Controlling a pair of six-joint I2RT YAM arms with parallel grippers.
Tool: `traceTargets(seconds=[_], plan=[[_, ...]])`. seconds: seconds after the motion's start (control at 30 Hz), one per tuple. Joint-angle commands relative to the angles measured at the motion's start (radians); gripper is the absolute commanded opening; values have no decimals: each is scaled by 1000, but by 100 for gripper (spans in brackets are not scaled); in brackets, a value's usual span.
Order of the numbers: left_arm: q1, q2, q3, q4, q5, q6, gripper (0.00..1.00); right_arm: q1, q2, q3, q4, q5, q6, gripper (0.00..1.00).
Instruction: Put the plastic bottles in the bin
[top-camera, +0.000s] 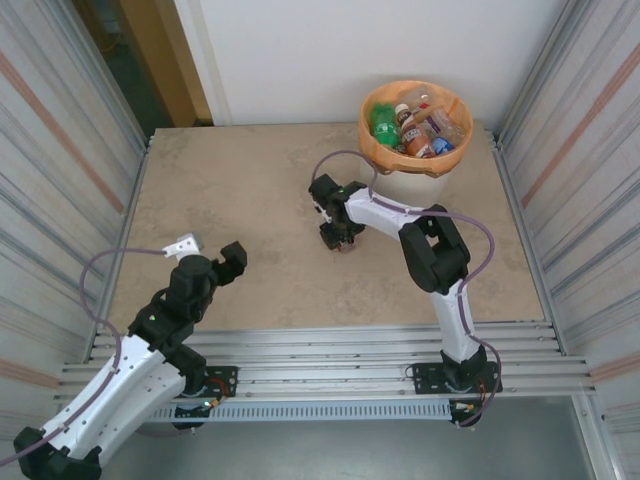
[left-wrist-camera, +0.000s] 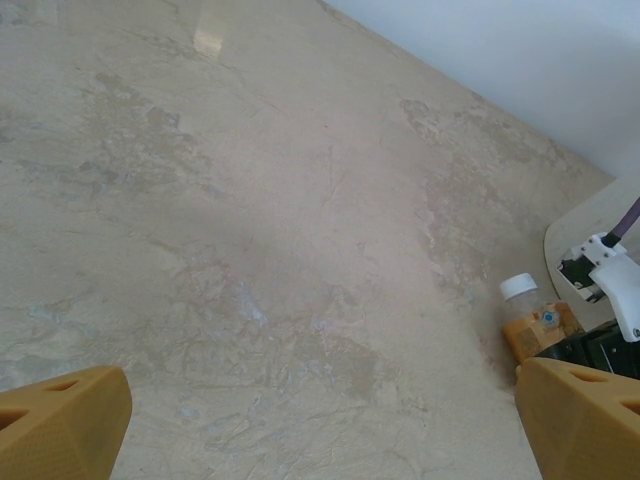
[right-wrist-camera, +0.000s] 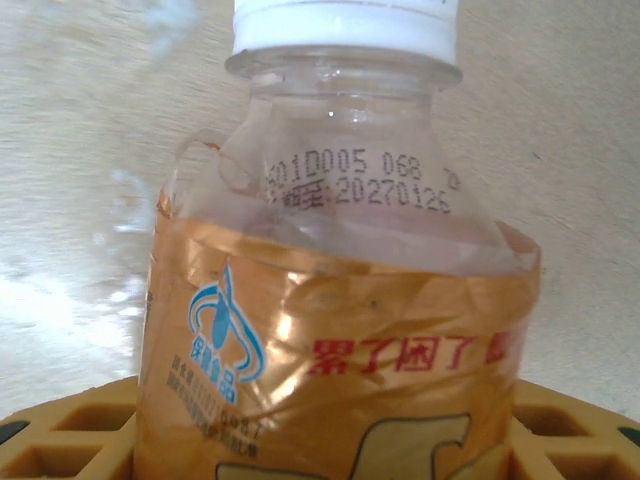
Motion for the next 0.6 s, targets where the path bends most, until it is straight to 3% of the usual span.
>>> traceTargets(seconds=[0.0, 0.3, 0.43, 0.57], plan=[[12, -15, 3, -24, -16, 5, 99, 56, -65, 39, -56, 34, 2, 49], [13, -48, 6, -35, -25, 14, 99, 131, -384, 113, -123, 84, 18, 41], [15, -56, 7, -33, -22, 21, 99, 105, -528, 154, -132, 103, 45, 39], [15, -54, 11, -29, -17, 25, 98, 3, -635, 209, -134, 66, 83, 39]])
